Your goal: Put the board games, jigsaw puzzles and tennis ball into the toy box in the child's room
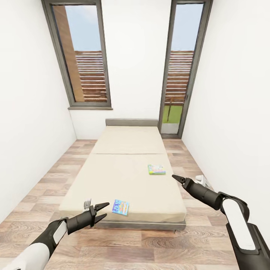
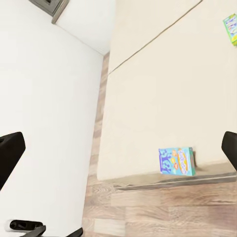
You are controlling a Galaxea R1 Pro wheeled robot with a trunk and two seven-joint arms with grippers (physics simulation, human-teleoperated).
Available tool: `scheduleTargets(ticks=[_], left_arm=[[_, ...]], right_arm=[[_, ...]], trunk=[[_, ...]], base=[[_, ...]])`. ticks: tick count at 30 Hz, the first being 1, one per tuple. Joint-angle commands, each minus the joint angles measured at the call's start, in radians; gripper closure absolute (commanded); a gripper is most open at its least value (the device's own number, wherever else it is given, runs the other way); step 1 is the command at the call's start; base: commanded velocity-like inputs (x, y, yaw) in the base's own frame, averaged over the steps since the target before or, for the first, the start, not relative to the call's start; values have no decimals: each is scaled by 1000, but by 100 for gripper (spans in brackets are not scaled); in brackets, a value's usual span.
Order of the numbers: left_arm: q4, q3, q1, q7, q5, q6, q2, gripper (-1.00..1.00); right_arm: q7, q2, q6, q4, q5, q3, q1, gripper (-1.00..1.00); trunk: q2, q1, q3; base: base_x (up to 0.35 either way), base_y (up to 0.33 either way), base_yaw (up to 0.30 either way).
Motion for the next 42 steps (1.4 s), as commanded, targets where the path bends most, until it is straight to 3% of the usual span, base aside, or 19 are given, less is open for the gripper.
scheduleTargets(ticks=[1, 12, 35, 38, 42], left_arm=[[0, 2, -1, -2, 2, 8, 0, -100], [0, 2, -1, -1, 3, 9, -1, -100], [0, 2, -1, 0, 3, 8, -9, -100], [1, 1, -1, 0, 3, 8, -11, -100], [2, 1, -1, 0, 3, 8, -18, -100]], right_arm=[[1, 0, 5, 0, -1, -1, -1, -100], [2, 0, 5, 0, 0, -1, -1, -100], [7, -2, 14, -5, -2, 3, -1, -100], [34, -5, 20, -10, -3, 3, -1, -100], [172, -9, 65, -13, -2, 1, -1, -100]], trunk=[[-2, 1, -2], [-2, 1, -2], [-163, 89, -74], [-184, 100, -84], [-212, 116, -96]], base=[[30, 9, 0], [7, 2, 0], [0, 0, 0], [0, 0, 0], [0, 0, 0]])
